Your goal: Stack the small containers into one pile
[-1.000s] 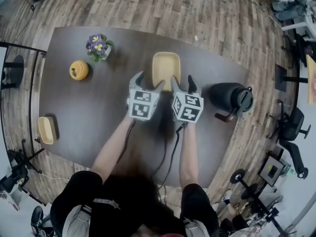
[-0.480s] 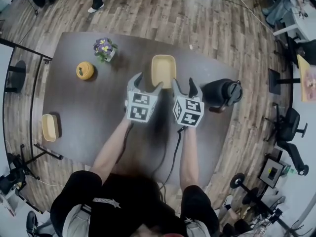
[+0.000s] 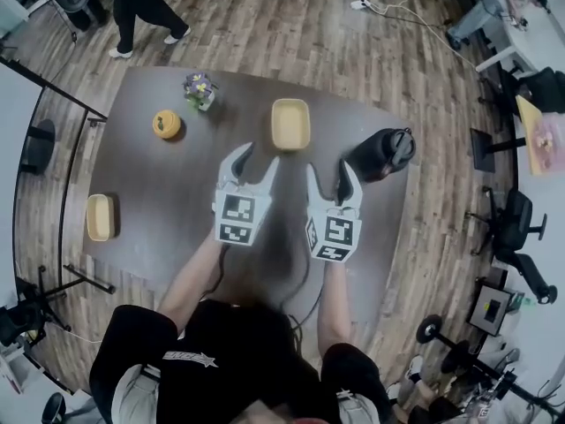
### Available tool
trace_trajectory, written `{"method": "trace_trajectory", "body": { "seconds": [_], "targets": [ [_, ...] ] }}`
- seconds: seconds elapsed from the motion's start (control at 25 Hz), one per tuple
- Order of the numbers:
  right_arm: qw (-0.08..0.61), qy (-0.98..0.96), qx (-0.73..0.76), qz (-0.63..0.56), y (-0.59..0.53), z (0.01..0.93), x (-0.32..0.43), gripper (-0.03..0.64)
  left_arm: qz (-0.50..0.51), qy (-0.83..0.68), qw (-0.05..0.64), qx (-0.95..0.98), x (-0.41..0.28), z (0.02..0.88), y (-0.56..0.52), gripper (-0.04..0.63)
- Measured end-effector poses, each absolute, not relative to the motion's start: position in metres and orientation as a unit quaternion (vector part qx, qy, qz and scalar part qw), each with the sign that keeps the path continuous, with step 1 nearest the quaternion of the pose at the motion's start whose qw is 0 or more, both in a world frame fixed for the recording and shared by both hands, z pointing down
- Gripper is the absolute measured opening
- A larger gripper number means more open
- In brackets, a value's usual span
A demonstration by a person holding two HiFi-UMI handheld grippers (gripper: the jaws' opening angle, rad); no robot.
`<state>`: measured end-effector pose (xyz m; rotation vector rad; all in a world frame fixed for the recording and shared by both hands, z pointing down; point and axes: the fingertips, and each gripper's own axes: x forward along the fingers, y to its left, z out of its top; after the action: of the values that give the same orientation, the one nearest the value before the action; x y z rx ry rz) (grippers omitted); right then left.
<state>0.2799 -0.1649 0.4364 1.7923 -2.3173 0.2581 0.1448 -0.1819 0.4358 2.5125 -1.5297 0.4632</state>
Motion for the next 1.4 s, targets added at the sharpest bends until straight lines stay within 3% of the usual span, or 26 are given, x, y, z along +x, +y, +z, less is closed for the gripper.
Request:
{"method": "trace_trajectory", "body": {
  "seconds": [0.12,0.24,0.36,0.56,0.92,1.4],
  "targets": [
    [0.079,-0.785,0.609,0.075,-0.130,0.420,0.273,0.261,0.142,-0.512,0.069,0.845,0.140,0.423,-0.151,0.151],
    [0.069,-0.784,0.613,0.069,-0.093,0.416,0.269,0.092,0.129,-0.519,0.058,0.843,0.137,0.415,-0.120,0.063],
    [0.063,-0.784,0.612,0.083,-0.065,0.425,0.265,0.064,0.125,-0.527,0.052,0.839,0.135,0.415,-0.093,0.022],
    [0.063,-0.785,0.610,0.090,-0.045,0.433,0.252,0.006,0.129,-0.534,0.067,0.833,0.122,0.423,-0.069,0.011],
    [0.059,-0.835,0.541,0.078,-0.043,0.422,0.183,0.006,0.127,-0.590,0.069,0.795,0.061,0.414,-0.052,0.011],
    [0.064,-0.887,0.453,0.067,-0.031,0.413,0.016,0.006,0.109,-0.669,0.083,0.731,-0.106,0.407,-0.022,0.011]
  ]
}}
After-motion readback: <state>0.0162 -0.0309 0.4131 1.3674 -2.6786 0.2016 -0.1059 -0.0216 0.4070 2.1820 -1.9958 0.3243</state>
